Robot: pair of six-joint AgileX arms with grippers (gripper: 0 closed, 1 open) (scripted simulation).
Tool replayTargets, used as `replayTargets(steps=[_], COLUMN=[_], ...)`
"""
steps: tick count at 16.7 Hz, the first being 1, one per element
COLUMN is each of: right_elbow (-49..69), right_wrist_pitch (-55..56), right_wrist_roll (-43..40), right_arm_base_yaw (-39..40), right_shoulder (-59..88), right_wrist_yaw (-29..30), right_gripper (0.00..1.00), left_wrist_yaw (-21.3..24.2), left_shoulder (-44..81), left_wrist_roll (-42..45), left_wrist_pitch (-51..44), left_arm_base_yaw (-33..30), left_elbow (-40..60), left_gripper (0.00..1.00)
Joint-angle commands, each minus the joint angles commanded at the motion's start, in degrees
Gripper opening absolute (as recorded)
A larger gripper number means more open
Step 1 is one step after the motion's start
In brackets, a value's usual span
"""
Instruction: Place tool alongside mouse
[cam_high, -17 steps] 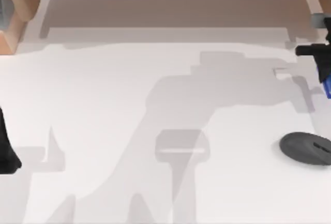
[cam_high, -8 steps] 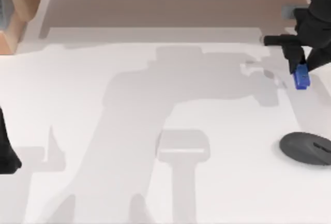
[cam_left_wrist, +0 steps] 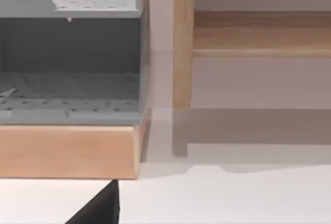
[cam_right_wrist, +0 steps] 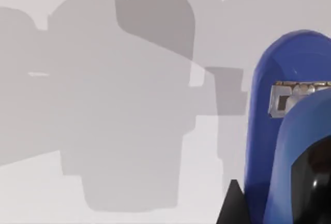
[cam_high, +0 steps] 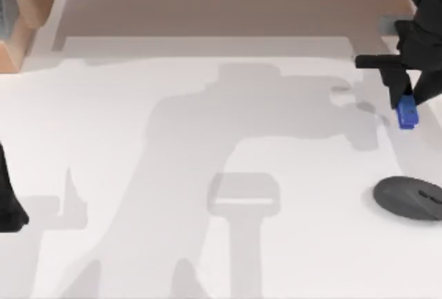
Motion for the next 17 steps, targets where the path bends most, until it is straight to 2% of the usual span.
replayTargets(steps=[9,17], right_elbow=[-2.44,-2.38], right_wrist_pitch=[-3.85,1.66], right_wrist_roll=[0.50,-0.26], right_arm_base_yaw=[-0.28,0.51], right_shoulder=[-0.41,-0.93], right_wrist_yaw=[-1.02,-0.75], right_gripper=[0.00,0.00], left_wrist_yaw=[0.00,0.00], left_shoulder=[0.00,0.00], left_wrist_roll=[0.00,0.00], left_wrist_pitch=[0.00,0.00], left_arm_base_yaw=[0.00,0.00], left_elbow=[0.00,0.00], left_gripper=[1.00,1.00])
